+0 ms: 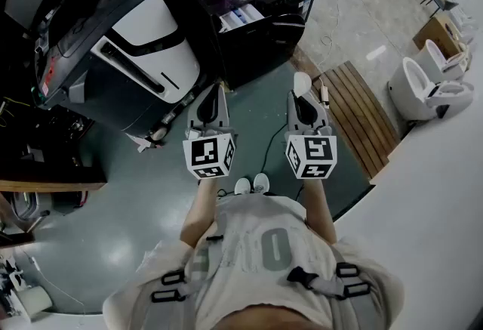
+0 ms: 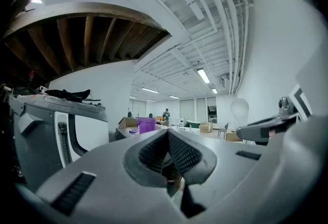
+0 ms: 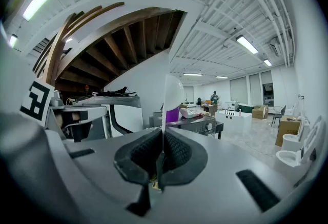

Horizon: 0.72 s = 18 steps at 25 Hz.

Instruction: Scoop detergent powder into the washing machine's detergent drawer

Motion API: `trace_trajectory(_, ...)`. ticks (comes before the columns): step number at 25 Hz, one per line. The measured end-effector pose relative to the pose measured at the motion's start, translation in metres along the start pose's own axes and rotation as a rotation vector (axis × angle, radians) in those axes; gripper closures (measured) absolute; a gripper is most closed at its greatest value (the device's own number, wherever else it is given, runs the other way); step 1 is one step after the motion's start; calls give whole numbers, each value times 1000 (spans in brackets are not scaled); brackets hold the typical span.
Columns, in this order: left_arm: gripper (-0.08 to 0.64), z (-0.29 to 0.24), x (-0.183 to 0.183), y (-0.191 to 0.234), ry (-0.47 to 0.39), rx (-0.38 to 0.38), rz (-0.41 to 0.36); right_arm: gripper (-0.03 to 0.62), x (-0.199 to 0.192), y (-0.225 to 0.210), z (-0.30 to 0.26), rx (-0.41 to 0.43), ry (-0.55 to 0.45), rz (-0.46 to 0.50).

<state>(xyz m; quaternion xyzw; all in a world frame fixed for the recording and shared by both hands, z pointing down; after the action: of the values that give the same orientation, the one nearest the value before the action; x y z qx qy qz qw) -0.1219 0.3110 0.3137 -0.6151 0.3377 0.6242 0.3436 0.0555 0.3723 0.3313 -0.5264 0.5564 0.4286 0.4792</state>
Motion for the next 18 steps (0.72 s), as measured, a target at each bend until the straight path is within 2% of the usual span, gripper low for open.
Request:
trace_trajectory(5,540,-14,-1,-6,-4,-3,-1,589,-1,-11,-10,14,5,-17)
trace_trajectory(9,540,-22,-5,-10,-3,-2,-2,589,-7,-20,-16,37,2,-77)
trace_trajectory(13,540,-26,-11,-12,-9,11,8,589,-14,-26,-23,36,5,-52)
trace_trajectory(18,540,-33,-15,-5,-8,40,19,594,-18,-25,-39,74,43,-56)
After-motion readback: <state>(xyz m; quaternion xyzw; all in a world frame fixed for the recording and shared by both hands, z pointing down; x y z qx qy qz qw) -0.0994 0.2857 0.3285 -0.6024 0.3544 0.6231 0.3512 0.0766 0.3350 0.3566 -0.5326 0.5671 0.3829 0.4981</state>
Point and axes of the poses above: the fingertips, and each gripper's own axes: z backward along the fingers, y to its left, x out of its top, the point moved 3 cm from there along z, backward along the fingers, and after that the axes turned 1 degree about y, right-handed, at the moved point
